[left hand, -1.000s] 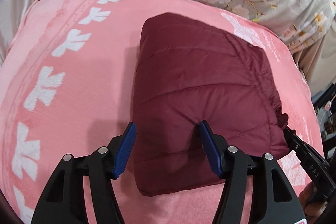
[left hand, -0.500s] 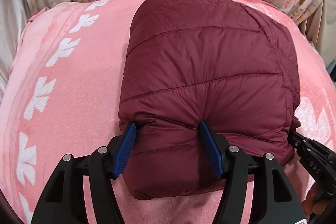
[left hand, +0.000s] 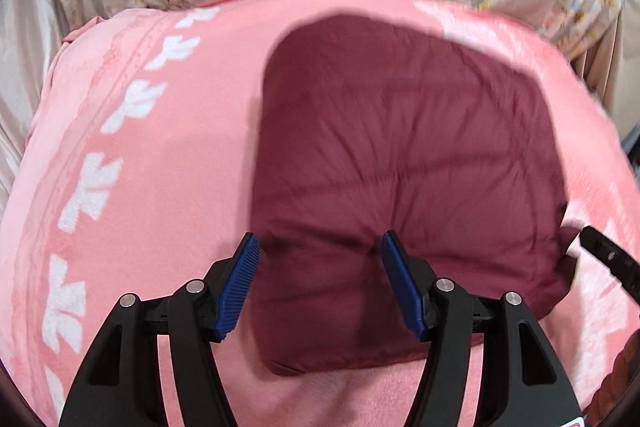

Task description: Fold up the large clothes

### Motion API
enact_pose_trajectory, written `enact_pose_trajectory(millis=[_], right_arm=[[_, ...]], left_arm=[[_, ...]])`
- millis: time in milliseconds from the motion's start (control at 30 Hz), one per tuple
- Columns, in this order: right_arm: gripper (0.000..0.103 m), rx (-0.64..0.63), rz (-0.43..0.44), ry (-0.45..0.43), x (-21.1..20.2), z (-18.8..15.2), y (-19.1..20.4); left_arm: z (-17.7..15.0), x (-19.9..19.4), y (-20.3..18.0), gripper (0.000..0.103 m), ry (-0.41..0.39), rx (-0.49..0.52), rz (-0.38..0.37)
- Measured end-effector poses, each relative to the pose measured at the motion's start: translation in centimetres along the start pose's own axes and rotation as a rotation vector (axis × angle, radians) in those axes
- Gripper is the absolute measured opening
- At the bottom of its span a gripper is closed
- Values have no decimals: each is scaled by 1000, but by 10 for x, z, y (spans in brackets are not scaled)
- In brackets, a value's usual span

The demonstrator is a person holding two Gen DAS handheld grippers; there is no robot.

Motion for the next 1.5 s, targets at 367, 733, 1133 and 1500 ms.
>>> enact_pose_trajectory(millis=[367, 733, 1133, 1500], right_arm=[[52, 186, 30, -56, 64, 108, 12], [5, 229, -64, -56, 105, 97, 1], [6, 130, -155, -12, 144, 76, -22], [5, 86, -145, -20, 162, 71, -28]], left_arm=[[119, 12, 22, 61, -56, -84, -6], [147, 77, -15, 61, 33, -51, -8], [121, 116, -40, 72, 7, -46, 36], [114, 130, -49, 74, -52, -36, 84]])
Point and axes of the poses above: each gripper's, at about its wrist camera, not at the fingertips, and x roughly the way its jaws point, y to its left, z to its top, the point moved 1 cm from there along x, roughly the way its jaws point, and after that the axes turned 9 degrees about z, right-handed, at the moved point
